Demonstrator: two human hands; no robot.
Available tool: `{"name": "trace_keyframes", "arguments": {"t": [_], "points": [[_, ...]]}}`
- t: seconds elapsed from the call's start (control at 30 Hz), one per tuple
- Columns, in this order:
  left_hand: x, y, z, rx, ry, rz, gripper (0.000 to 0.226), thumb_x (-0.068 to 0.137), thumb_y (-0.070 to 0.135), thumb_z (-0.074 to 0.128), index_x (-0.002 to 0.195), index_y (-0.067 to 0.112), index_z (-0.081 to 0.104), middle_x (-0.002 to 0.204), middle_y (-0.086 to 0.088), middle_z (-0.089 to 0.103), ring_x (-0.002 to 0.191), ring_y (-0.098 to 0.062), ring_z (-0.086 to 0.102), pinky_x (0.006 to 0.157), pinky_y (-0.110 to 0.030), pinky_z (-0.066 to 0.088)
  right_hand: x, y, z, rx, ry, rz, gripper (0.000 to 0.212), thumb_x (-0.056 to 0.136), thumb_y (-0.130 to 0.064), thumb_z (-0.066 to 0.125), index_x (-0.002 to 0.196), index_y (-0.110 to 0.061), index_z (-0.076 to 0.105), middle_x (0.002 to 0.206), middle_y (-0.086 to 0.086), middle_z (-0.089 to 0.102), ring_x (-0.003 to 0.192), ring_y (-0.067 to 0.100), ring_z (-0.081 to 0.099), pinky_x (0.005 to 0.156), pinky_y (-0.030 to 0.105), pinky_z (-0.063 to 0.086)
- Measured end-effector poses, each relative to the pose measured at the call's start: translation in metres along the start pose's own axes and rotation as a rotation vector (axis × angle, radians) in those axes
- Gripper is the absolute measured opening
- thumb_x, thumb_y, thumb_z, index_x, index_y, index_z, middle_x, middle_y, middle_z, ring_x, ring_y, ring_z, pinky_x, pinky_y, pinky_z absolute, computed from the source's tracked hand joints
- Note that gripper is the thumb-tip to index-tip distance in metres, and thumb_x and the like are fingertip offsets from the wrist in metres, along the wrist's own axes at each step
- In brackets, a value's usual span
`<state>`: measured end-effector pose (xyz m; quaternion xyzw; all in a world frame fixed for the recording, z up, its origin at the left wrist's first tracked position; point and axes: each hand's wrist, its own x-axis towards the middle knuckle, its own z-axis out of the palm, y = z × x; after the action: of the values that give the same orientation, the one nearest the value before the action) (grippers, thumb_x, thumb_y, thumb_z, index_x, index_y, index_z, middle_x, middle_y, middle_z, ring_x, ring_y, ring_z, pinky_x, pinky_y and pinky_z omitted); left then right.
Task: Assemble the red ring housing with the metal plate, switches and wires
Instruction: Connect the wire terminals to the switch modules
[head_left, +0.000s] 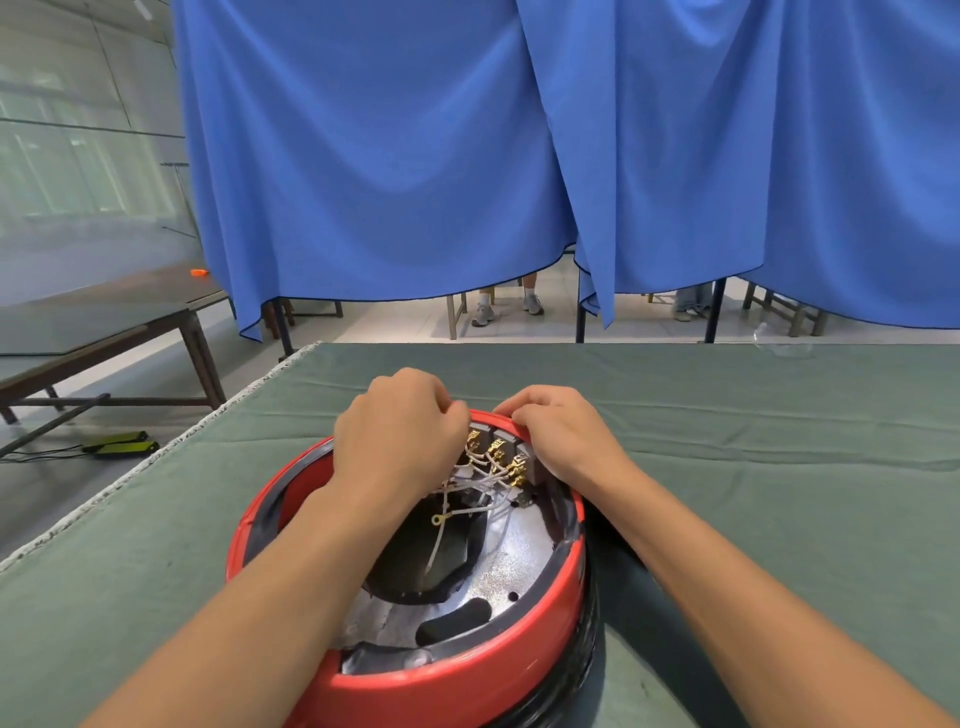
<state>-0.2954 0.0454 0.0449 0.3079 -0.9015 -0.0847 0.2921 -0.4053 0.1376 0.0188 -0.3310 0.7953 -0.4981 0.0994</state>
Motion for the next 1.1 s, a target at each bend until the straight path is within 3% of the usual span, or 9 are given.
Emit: {"name": "trace_keyframes", "arguments": {"t": [0.1, 0.17, 0.3, 0.47, 0.6, 0.8, 0.97, 1.1], "points": [[-0.005, 0.006, -0.013, 0.153, 0.227, 0.135, 0.021, 0.089, 0.031, 0.05, 0.082, 0.018, 0.066, 0.08, 0.003, 0.064, 0.076, -0.019, 0.05, 0.057, -0.029, 0.029, 0.002, 0.002, 0.001, 0.027, -0.001, 0.011, 0.03, 0.088, -0.008, 0.045, 0.078, -0.026, 0.067, 0.085, -0.007, 0.067, 0.091, 0.016, 0.062, 0.08, 0.033, 0.049], [-0.009, 0.014, -0.019, 0.193, 0.267, 0.224, 0.017, 0.088, 0.027, 0.052, 0.084, 0.018, 0.066, 0.083, 0.003, 0.063, 0.086, -0.019, 0.049, 0.056, -0.029, 0.028, 0.002, 0.002, 0.001, 0.035, -0.002, 0.007, 0.031, 0.087, -0.007, 0.045, 0.077, -0.027, 0.067, 0.083, -0.009, 0.066, 0.089, 0.014, 0.061, 0.077, 0.032, 0.049], [-0.015, 0.024, -0.018, 0.179, 0.128, 0.251, 0.014, 0.087, 0.023, 0.051, 0.088, 0.02, 0.065, 0.089, 0.004, 0.063, 0.097, -0.02, 0.049, 0.062, -0.029, 0.032, 0.001, 0.002, 0.002, 0.043, 0.001, 0.014, 0.033, 0.085, -0.007, 0.046, 0.072, -0.03, 0.066, 0.082, -0.012, 0.066, 0.088, 0.012, 0.06, 0.078, 0.033, 0.049], [-0.026, 0.023, -0.008, 0.095, -0.084, 0.246, 0.018, 0.084, 0.027, 0.054, 0.08, 0.019, 0.069, 0.082, 0.002, 0.064, 0.09, -0.02, 0.052, 0.065, -0.032, 0.045, 0.002, 0.002, 0.003, 0.064, 0.023, 0.03, 0.033, 0.082, -0.007, 0.048, 0.064, -0.028, 0.065, 0.078, -0.008, 0.068, 0.088, 0.02, 0.063, 0.084, 0.041, 0.051], [-0.024, 0.023, -0.003, 0.11, -0.197, 0.24, 0.012, 0.082, 0.024, 0.059, 0.08, 0.02, 0.07, 0.084, 0.001, 0.065, 0.087, -0.023, 0.058, 0.066, -0.032, 0.048, 0.004, 0.002, 0.003, 0.079, 0.026, 0.032, 0.033, 0.081, -0.006, 0.047, 0.064, -0.028, 0.065, 0.078, -0.007, 0.069, 0.088, 0.019, 0.064, 0.084, 0.039, 0.052], [-0.021, 0.021, 0.001, 0.181, -0.219, 0.332, 0.015, 0.087, 0.031, 0.057, 0.099, 0.028, 0.066, 0.099, 0.002, 0.066, 0.094, -0.024, 0.06, 0.066, -0.031, 0.04, 0.003, 0.003, 0.004, 0.1, 0.018, 0.018, 0.033, 0.08, -0.005, 0.048, 0.063, -0.027, 0.065, 0.061, -0.013, 0.06, 0.065, 0.009, 0.054, 0.062, 0.027, 0.042], [-0.022, 0.019, -0.002, 0.182, -0.184, 0.314, 0.014, 0.086, 0.03, 0.058, 0.093, 0.031, 0.07, 0.094, 0.002, 0.067, 0.088, -0.024, 0.061, 0.063, -0.029, 0.038, 0.002, 0.002, 0.002, 0.083, 0.015, 0.006, 0.034, 0.084, -0.007, 0.047, 0.067, -0.029, 0.065, 0.076, -0.009, 0.067, 0.082, 0.014, 0.061, 0.077, 0.032, 0.049], [-0.021, 0.019, -0.002, 0.151, -0.187, 0.279, 0.013, 0.084, 0.029, 0.061, 0.09, 0.033, 0.072, 0.093, 0.003, 0.067, 0.087, -0.023, 0.06, 0.062, -0.029, 0.037, 0.002, 0.002, 0.001, 0.078, 0.014, -0.006, 0.031, 0.086, -0.008, 0.047, 0.072, -0.027, 0.066, 0.081, -0.009, 0.066, 0.088, 0.014, 0.061, 0.08, 0.032, 0.049]]}}
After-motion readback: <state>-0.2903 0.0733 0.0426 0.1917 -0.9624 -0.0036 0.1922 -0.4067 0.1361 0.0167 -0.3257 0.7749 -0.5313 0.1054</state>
